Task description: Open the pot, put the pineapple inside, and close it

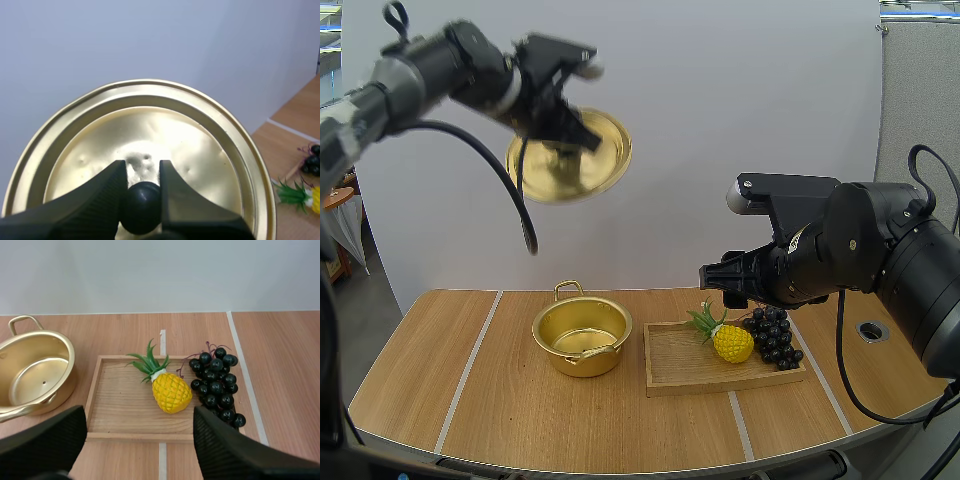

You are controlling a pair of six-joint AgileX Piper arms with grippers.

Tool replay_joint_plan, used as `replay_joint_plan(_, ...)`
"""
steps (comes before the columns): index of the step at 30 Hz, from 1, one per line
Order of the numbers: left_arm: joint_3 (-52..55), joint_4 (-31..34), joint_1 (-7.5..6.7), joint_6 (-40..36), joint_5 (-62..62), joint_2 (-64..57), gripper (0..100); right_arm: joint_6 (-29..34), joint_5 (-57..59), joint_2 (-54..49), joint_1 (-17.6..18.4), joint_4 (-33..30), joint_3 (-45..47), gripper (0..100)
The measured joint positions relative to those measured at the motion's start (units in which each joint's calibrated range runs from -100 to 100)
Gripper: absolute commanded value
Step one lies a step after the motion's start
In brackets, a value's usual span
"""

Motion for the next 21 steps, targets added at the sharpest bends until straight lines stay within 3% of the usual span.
replay_joint_plan(14, -20.11, 0.78, 0.00, -6.52, -1.68, -4.44, 0, -0.15, -0.35, 0.00, 0.00, -0.52, 0.00, 100)
replay_joint_plan(21, -20.41, 0.78, 0.00, -6.70, -1.68, -4.55, 0, -8.87, -5.18, 0.12, 0.00, -3.08, 0.00, 100)
